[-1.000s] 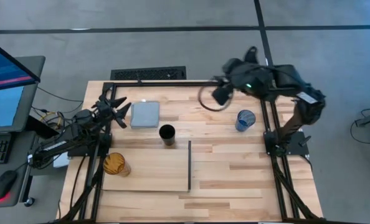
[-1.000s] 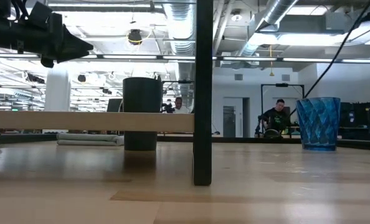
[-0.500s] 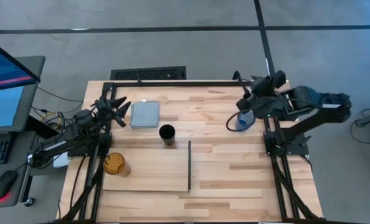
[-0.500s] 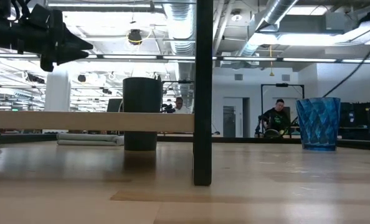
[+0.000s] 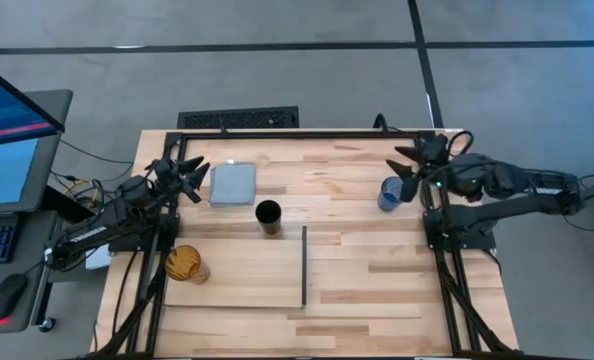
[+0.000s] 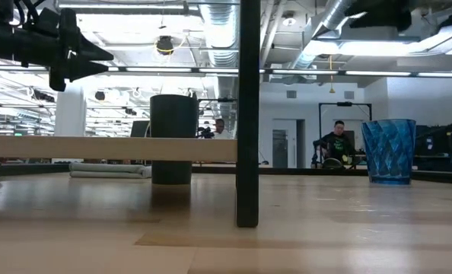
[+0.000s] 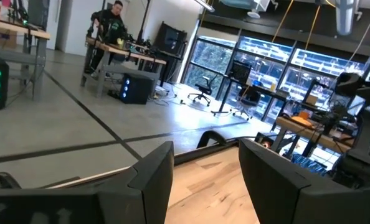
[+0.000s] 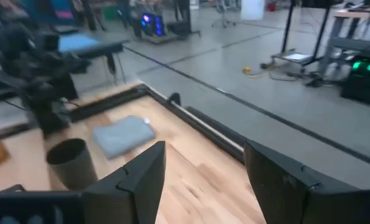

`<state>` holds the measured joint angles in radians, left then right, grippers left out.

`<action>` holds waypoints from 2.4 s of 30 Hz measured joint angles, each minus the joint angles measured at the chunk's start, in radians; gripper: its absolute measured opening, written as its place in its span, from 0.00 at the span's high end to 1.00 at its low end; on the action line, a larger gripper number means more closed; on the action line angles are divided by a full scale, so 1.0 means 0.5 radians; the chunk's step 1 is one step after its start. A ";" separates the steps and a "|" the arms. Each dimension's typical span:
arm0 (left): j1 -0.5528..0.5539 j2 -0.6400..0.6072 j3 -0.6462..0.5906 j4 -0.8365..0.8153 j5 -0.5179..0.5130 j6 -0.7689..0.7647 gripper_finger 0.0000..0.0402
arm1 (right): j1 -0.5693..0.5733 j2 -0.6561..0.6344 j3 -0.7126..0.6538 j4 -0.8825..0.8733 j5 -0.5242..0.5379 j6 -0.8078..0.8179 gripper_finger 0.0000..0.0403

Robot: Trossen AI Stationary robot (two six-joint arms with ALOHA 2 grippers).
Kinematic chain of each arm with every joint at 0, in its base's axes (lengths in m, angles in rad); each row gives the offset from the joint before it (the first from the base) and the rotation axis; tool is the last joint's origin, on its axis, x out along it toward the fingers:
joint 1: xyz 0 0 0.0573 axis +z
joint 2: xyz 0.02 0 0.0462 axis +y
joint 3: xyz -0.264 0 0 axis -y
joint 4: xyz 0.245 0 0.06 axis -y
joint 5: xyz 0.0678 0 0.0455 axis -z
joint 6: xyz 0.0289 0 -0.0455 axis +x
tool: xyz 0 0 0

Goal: Stack small to large cups/mugs on shelf
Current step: Put the black cup on the shelf

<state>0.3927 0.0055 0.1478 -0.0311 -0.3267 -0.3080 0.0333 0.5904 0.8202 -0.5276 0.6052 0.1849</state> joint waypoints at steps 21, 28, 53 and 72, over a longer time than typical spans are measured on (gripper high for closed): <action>0.000 0.000 0.000 -0.101 0.000 0.043 0.57 | -0.297 -0.988 -0.574 0.055 -0.379 0.296 0.41; 0.000 0.001 0.000 -0.169 0.033 -0.095 0.57 | -0.290 -1.015 -0.573 0.114 -0.831 0.043 0.41; -0.001 0.133 0.000 0.110 0.280 -0.063 0.57 | -0.294 -1.028 -0.573 0.054 -0.833 -0.022 0.41; -0.001 0.898 0.649 -0.240 0.909 0.240 0.57 | -0.294 -1.027 -0.573 0.052 -0.669 -0.021 0.41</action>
<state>0.3923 0.4547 0.4723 -0.1510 0.1277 -0.1878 -0.1135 0.0769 0.5339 -0.5013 0.2709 0.1746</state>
